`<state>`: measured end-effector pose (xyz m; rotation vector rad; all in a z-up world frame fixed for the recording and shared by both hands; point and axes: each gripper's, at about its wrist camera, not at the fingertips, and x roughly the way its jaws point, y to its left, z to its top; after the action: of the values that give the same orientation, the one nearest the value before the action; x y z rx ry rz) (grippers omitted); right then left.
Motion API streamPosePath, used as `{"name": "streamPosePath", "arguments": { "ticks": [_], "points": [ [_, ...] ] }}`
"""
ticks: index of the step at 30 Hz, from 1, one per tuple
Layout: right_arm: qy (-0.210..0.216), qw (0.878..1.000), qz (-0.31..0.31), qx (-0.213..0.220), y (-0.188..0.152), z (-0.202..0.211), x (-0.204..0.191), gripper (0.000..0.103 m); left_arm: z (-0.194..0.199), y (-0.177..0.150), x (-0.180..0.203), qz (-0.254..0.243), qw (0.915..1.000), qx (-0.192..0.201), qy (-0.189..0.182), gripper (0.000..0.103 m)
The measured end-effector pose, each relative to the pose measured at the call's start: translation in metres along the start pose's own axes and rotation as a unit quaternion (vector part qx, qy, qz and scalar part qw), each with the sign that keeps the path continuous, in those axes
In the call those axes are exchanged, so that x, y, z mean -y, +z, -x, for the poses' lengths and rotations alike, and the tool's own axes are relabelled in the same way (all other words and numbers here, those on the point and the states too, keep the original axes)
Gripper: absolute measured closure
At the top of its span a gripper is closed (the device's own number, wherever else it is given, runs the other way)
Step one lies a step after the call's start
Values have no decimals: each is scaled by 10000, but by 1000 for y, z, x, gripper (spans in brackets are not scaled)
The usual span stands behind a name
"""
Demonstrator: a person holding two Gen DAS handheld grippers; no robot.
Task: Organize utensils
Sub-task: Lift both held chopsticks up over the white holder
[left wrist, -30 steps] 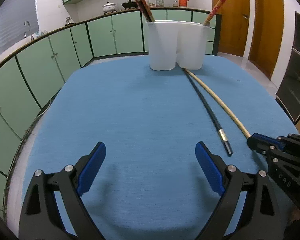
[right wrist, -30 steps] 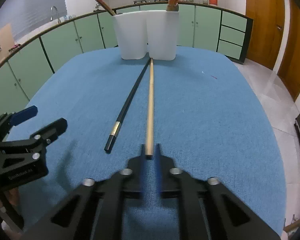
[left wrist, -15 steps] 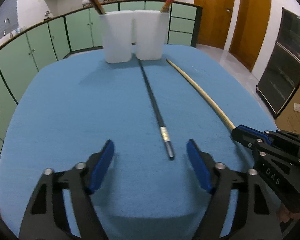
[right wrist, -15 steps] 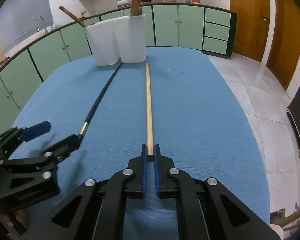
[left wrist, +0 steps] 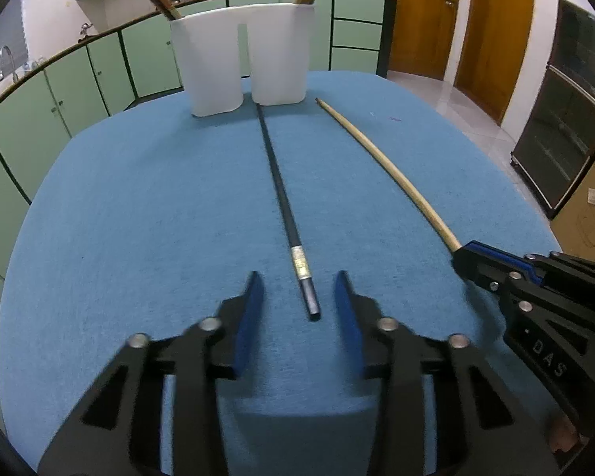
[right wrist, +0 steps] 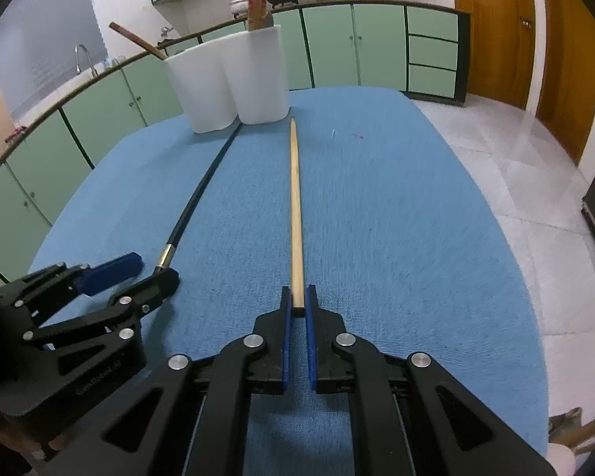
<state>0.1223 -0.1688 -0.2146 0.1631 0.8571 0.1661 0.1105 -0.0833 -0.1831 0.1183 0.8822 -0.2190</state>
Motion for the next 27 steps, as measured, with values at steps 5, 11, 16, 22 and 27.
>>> {"name": "streamPosePath", "arguments": {
  "ticks": [5, 11, 16, 22, 27],
  "points": [
    [62, 10000, -46, 14, 0, 3, 0, 97, 2, -1, 5, -117, 9999, 8, 22, 94],
    [118, 9997, -81, 222, 4, 23, 5, 97, 18, 2, -11, 84, 9998, 176, -4, 96],
    [86, 9986, 4, 520, 17, 49, 4, 96, 58, 16, -17, 30, 9975, 704, 77, 97],
    [15, 9959, 122, 895, 37, 82, 4, 97, 103, 37, -24, 49, 9914, 1308, 64, 97],
    [-47, 9922, 324, 1205, 54, 111, 0, 97, 136, 50, -27, 126, 9845, 1747, 50, 97]
  ]
}}
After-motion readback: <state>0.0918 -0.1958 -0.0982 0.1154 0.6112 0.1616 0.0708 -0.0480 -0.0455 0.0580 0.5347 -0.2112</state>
